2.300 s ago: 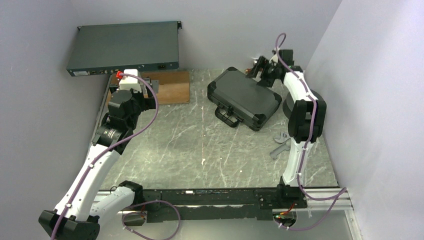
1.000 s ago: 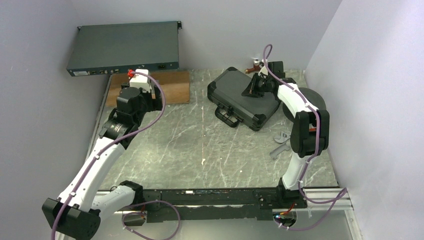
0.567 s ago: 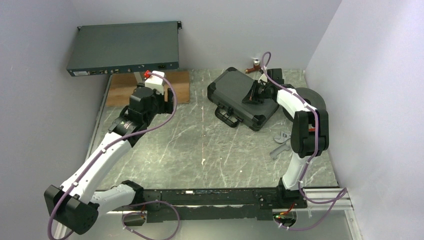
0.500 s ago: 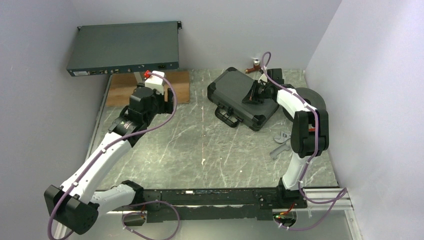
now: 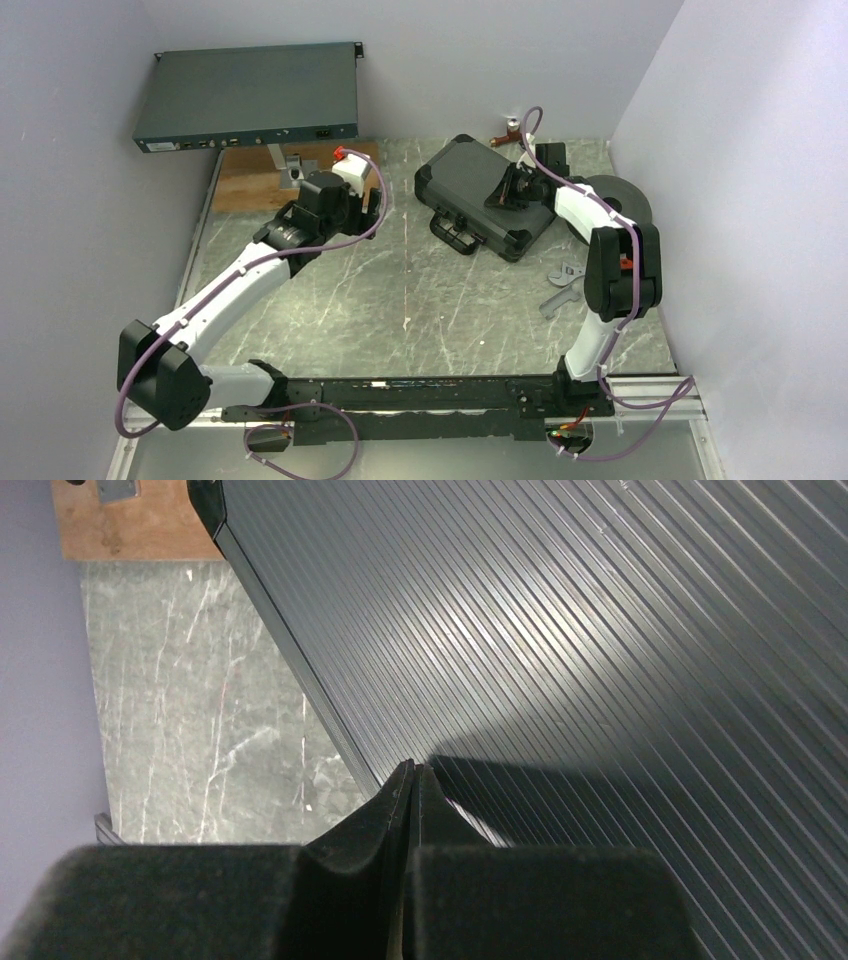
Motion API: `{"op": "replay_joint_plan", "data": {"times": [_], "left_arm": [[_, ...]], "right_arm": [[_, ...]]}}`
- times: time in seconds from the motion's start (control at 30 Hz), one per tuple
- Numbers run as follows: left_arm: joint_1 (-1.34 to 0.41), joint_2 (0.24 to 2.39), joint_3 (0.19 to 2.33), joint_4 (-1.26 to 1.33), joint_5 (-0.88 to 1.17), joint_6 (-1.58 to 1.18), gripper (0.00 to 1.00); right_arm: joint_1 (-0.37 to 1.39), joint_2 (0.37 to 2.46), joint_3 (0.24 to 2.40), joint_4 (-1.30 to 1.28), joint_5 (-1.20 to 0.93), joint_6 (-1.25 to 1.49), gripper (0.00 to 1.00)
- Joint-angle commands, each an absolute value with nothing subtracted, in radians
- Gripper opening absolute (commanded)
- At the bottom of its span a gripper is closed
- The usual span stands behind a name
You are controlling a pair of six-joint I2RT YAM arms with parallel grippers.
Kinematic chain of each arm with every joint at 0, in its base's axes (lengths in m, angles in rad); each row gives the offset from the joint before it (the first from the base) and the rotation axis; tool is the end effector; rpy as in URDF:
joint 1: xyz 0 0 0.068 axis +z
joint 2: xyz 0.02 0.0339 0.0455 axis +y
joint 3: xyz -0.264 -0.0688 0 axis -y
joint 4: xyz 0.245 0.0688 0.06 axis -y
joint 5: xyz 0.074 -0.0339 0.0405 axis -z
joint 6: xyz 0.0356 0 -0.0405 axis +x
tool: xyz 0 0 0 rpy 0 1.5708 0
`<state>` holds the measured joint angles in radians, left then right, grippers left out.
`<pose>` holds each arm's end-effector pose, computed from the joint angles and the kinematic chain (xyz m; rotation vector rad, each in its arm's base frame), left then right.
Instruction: Pack up texas hold em set
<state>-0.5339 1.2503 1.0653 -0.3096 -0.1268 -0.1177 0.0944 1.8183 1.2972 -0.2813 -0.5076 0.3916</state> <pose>0.2475 -0.1411 0.3261 0.3510 2.0422 -0.2710 0.3967 0.0549 0.2239 0.1058 2.3975 0.8331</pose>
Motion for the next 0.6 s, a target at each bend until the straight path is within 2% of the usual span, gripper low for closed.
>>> {"op": "replay_joint_plan", "data": {"times": [0.0,0.3,0.57], "left_arm": [[-0.541,1.299,1.116,-0.264,-0.064,-0.182,0.81],[-0.569,1.384,1.033,-0.118,-0.036,-0.218,0.78],[-0.575,1.495,1.031,-0.051,0.056,-0.288,0.75]], "right_arm": [[0.095,1.816,1.226,-0.360,-0.391,0.354,0.00],[0.095,1.788,1.157,-0.311,-0.420,0.401,0.00],[0.090,1.775,1.166,-0.348,-0.343,0.454,0.00]]}}
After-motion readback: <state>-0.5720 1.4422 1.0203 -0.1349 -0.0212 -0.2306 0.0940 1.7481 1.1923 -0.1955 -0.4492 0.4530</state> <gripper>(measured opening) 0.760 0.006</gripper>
